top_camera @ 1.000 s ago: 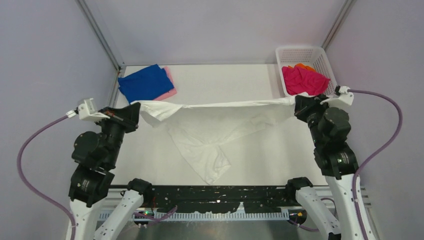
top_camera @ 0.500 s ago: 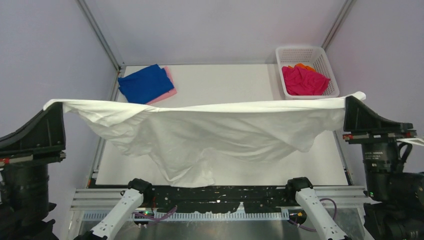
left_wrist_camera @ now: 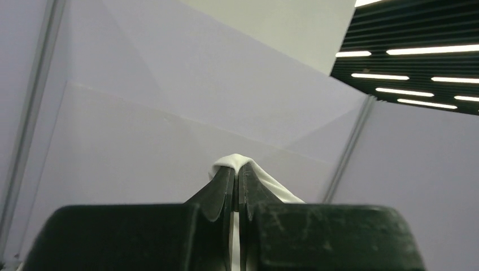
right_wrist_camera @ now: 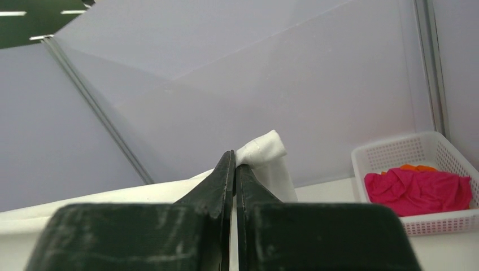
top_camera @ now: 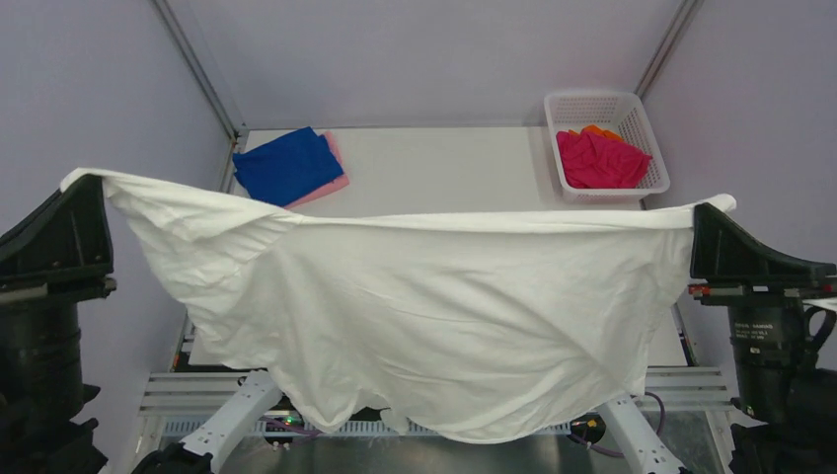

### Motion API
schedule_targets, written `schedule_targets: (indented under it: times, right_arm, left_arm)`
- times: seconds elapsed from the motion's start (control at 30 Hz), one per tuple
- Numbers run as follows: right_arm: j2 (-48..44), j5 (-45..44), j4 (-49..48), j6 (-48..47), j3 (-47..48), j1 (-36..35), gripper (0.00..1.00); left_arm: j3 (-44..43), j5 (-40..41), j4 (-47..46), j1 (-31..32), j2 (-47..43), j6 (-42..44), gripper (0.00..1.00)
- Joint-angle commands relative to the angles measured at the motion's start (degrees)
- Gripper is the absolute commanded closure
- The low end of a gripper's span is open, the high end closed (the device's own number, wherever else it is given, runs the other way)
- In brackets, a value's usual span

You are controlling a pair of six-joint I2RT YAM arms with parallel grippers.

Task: Fold and stack the t-shirts
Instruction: Flatten out the tshirt

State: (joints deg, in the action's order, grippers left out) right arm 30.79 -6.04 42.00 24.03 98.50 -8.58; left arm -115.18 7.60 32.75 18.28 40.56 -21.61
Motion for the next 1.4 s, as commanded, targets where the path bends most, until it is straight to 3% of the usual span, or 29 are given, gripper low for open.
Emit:
schedule_targets:
  times: [0.0,0.17,0.27,0.37,0.43,0.5,0.57,0.63,0.67,0.7,0.73,0.97,1.1,1.23,1.37]
  right_arm:
    - [5.26,-4.65,-3.95,-1.68,-6.67,-0.13,0.95]
    - [11.56,-10.03,-11.33,-1.76,-21.4,-0.12,0.95]
    - [16.98,-12.61,-19.01,-1.53,-29.5,-0.12,0.95]
    - [26.62,-12.66,-26.51,-0.73,-38.5,0.03,0.95]
    - [34.65,-11.85,-32.35,-0.19,-41.78,0.35,0.95]
    - [43.99,-10.43,-36.49,0.29,-41.88,1.01,0.89]
    - [53.52,-9.06,-36.14,0.75,-37.98,1.68,0.65]
    - [61.47,-8.88,-31.54,1.07,-31.65,2.11,0.28]
    - [64.99,-9.09,-30.27,1.04,-28.06,2.15,0.19]
    - [66.19,-9.17,-28.58,0.91,-26.72,2.16,0.06]
    - [67.22,-9.21,-28.3,0.88,-25.29,2.21,0.02]
    - [61.98,-5.98,-29.25,1.06,-30.42,2.19,0.05]
    - [57.25,2.21,-33.01,1.65,-37.92,2.17,0.05]
    - [54.9,11.54,-36.78,1.91,-43.87,2.11,0.05]
    - [54.84,13.56,-37.84,2.06,-46.55,2.07,0.05]
  left_arm:
    - [8.96,12.14,-5.01,-0.01,8.2,5.67,1.0]
    - [18.66,22.03,-11.4,-0.47,20.59,11.36,1.0]
    - [22.52,19.64,-14.23,-2.35,31.8,12.39,1.0]
    - [20.97,15.6,-13.31,-3.76,46.37,11.05,0.99]
    - [16.18,14.11,-10.5,-3.95,56.98,10.63,0.87]
    - [8.16,11.45,-5.1,-4.02,68.22,10.47,0.66]
    - [-3.64,10.01,2.72,-4.04,79.68,10.2,0.42]
    - [-14.1,9.89,10.27,-4.04,86.9,9.31,0.24]
    - [-17.63,9.83,12.53,-4.04,89.12,9.23,0.14]
    - [-18.97,9.84,13.45,-4.04,89.99,9.17,0.03]
    - [-18.63,9.84,13.12,-4.05,89.79,8.94,0.01]
    - [0.13,5.29,6.49,-4.05,77.44,1.9,0.0]
    - [10.17,1.53,6.1,-4.05,72.32,-2.89,0.0]
    - [16.93,-3.79,2.38,-4.2,70.9,-6.35,0.0]
    - [20.95,-9.0,-0.23,-5.14,72.0,-10.49,0.0]
